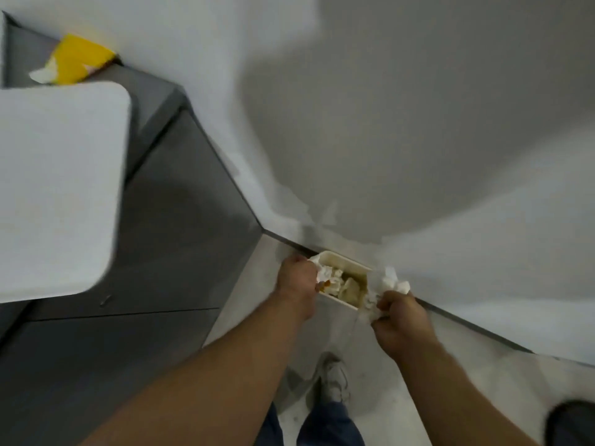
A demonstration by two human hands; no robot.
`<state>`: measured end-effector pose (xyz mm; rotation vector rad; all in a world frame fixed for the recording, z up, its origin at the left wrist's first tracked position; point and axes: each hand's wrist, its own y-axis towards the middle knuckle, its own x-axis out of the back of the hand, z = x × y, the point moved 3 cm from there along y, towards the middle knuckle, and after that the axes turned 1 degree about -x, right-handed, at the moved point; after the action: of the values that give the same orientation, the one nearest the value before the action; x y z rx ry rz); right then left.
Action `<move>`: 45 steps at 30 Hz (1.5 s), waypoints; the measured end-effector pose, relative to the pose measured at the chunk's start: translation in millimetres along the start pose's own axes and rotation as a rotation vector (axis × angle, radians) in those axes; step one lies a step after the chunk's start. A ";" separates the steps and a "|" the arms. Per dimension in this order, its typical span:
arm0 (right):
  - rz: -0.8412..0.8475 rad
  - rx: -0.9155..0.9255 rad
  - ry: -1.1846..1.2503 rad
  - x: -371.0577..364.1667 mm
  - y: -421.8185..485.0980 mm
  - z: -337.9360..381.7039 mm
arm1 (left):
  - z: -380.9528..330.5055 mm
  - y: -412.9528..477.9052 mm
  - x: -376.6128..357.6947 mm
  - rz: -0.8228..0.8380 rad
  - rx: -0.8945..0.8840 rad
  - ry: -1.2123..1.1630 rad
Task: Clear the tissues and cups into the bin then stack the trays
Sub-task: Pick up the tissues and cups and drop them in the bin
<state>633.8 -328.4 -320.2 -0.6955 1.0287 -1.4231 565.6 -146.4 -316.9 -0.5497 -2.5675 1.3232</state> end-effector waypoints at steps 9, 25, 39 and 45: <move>-0.213 -0.031 -0.112 25.0 172.9 -63.7 | 128.3 149.4 -24.9 0.025 0.039 0.252; -0.173 -0.124 -0.033 52.6 281.8 -105.7 | 179.6 211.3 -17.9 0.231 0.208 0.188; 0.064 0.060 -0.277 -27.7 107.8 -60.6 | 73.5 92.5 33.1 0.084 -0.223 0.245; 0.226 0.252 -0.407 -87.1 -48.4 4.8 | -34.8 -50.0 51.7 0.090 -0.383 0.198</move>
<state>627.8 -247.7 -261.8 -0.6280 0.5771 -1.1295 518.7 -125.8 -255.6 -0.8236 -2.6605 0.7510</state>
